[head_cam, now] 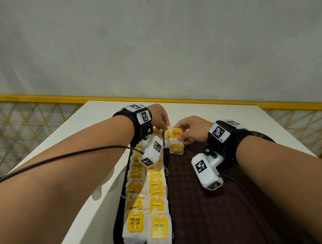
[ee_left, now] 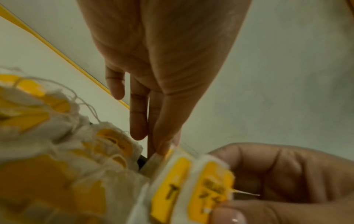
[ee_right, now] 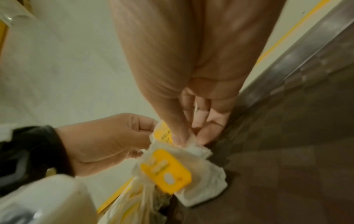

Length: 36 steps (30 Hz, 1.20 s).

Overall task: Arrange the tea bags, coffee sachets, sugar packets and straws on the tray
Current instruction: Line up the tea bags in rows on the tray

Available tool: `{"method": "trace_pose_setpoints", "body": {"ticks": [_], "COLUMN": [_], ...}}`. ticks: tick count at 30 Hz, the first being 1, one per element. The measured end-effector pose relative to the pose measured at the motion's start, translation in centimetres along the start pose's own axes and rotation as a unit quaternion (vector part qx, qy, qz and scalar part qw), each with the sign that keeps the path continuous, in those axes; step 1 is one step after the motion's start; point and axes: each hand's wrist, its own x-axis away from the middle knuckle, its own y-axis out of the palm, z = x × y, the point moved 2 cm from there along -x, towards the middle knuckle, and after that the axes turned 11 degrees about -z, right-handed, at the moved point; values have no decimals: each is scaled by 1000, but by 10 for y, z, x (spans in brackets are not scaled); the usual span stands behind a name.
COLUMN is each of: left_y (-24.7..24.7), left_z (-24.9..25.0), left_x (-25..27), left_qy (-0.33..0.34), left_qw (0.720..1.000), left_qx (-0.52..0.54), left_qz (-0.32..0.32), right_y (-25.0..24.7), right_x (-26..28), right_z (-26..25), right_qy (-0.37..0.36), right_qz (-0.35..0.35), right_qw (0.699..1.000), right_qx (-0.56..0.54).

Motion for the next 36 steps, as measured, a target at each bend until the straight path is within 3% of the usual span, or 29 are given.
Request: {"method": "trace_pose_setpoints", "body": {"ticks": [7,18,25,31,36], "left_y": [1,-4,-5,-6,-16], "left_z": [-3,-7,-13,-10,-13], "left_x": [-2,0,-2,2,20], "left_qy": [-20,-29,-56,-49,-38], "left_qw": [1000,999,998,998,998], "left_qx": [-3,16,24,21,10], "left_qz": [16,13,18,36,56], "right_y": [9,13,6,6,6], "right_x": [-14,-19,-14,-15,-9], "right_z": [-1,6,4,3,7], "right_qy": [57,43,33,26,70], "right_qz": [46,98,44,50,91], "right_qw": [994,993,995,997,993], "right_qx": [86,47,82,57,-19]}}
